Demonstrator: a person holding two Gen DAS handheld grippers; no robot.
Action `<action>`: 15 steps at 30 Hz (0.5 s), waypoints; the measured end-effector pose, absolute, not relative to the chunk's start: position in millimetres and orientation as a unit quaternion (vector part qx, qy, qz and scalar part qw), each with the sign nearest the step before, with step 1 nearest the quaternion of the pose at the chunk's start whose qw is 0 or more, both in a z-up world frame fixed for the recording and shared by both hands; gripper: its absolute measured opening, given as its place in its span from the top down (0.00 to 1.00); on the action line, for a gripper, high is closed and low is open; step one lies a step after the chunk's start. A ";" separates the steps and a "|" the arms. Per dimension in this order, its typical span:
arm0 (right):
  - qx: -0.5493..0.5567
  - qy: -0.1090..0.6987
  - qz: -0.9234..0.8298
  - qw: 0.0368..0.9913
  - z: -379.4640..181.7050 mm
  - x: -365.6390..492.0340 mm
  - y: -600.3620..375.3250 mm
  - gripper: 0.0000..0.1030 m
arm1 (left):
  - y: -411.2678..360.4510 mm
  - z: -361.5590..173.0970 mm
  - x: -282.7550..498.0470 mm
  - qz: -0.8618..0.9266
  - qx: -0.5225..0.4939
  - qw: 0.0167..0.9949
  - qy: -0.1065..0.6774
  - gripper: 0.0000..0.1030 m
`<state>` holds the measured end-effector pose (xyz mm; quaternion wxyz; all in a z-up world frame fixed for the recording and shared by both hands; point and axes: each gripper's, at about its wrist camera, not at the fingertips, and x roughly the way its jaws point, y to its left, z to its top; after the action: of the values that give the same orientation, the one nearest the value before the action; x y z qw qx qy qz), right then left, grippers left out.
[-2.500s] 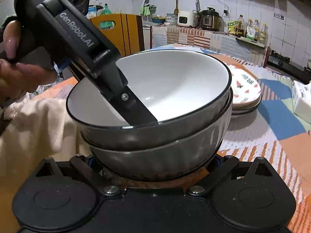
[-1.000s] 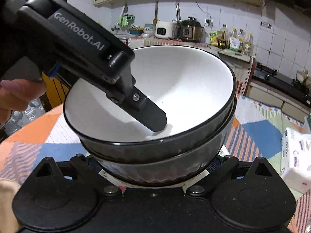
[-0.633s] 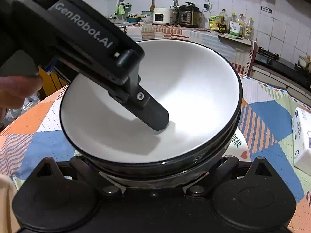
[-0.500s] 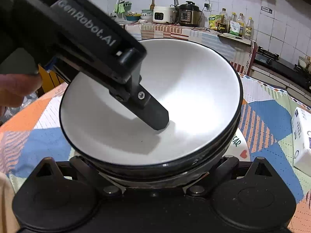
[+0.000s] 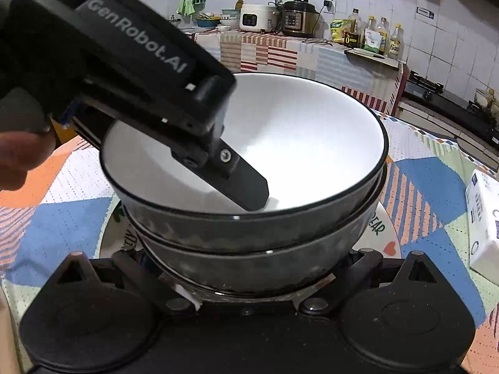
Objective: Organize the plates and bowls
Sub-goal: 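Lower the bowl stack onto the bunny plate with both tools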
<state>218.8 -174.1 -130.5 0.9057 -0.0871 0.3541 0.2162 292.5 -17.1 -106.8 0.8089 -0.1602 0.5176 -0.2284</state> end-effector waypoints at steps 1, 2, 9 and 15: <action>-0.086 0.354 0.216 0.906 -131.1 217.6 -173.9 0.04 | -17.0 -107.4 292.3 -0.226 -0.161 0.809 0.518 0.44; -0.084 0.356 0.216 0.905 -131.1 217.1 -174.3 0.04 | -16.7 -108.0 291.5 -0.223 -0.165 0.809 0.517 0.43; -0.037 0.388 0.171 0.905 -124.2 199.7 -179.3 0.01 | -19.3 -100.8 274.3 -0.185 -0.142 0.844 0.483 0.40; -0.049 0.372 0.137 0.917 -109.4 165.2 -179.4 0.01 | -15.1 -77.3 253.0 -0.177 -0.104 0.874 0.440 0.37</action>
<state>165.2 -179.4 -109.4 0.9167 -0.0489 0.3720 0.1374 253.0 -15.1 -77.3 0.8743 -0.1042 0.4396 -0.1774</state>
